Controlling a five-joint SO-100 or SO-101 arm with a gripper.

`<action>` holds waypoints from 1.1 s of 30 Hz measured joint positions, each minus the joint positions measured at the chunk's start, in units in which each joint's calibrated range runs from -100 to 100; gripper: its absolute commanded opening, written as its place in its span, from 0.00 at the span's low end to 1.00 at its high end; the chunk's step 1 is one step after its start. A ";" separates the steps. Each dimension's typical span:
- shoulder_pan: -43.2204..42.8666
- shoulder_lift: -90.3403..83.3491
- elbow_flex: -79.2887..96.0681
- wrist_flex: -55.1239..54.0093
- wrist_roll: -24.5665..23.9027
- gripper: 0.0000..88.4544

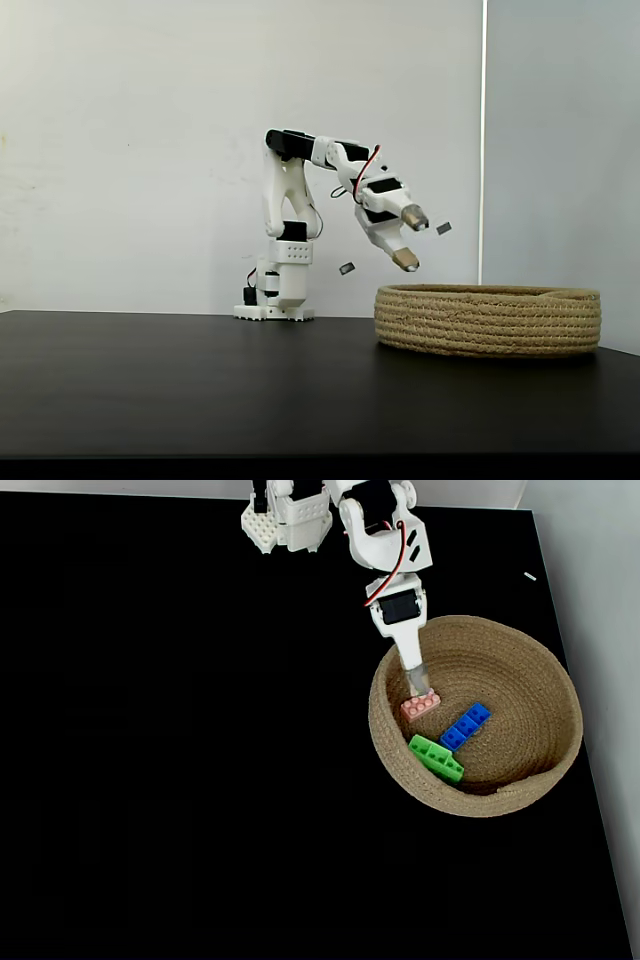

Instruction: Place the lego blocks in the tray

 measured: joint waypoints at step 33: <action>33.96 -78.46 55.77 30.86 22.27 0.00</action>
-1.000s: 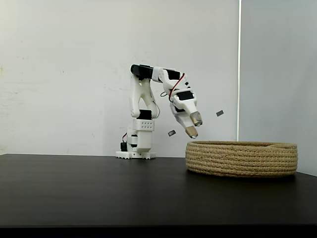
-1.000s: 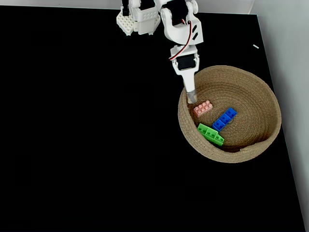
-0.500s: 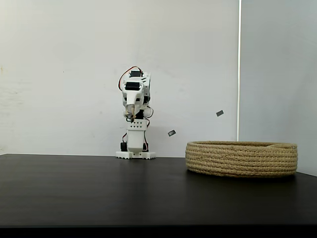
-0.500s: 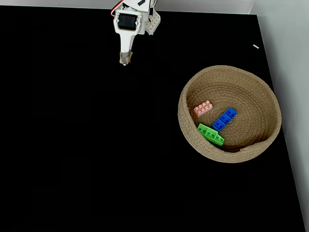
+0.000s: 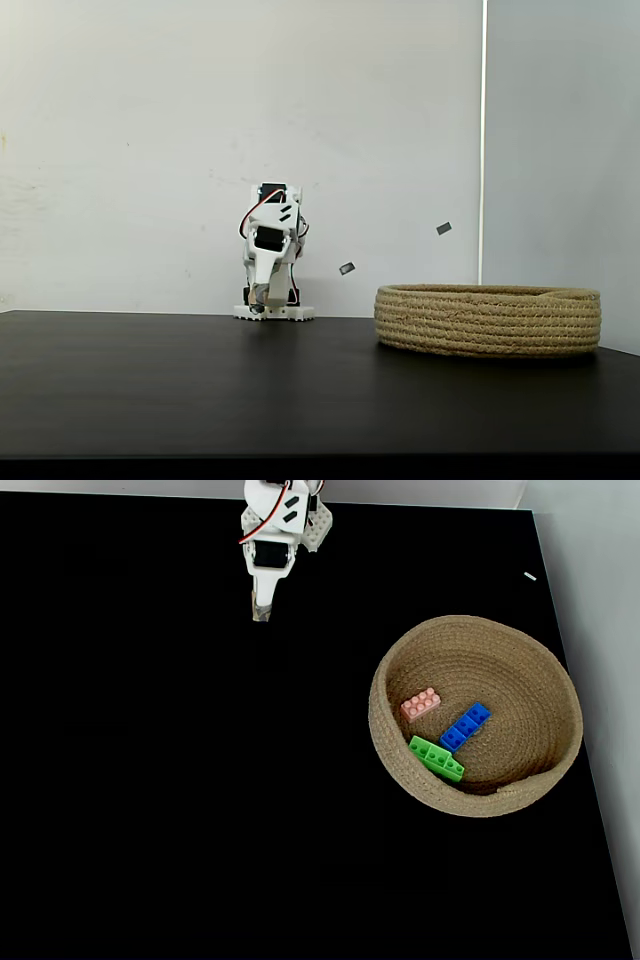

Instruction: Place the lego blocks in the tray

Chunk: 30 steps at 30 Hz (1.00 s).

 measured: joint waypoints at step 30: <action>0.41 0.00 0.71 -1.79 -0.39 0.00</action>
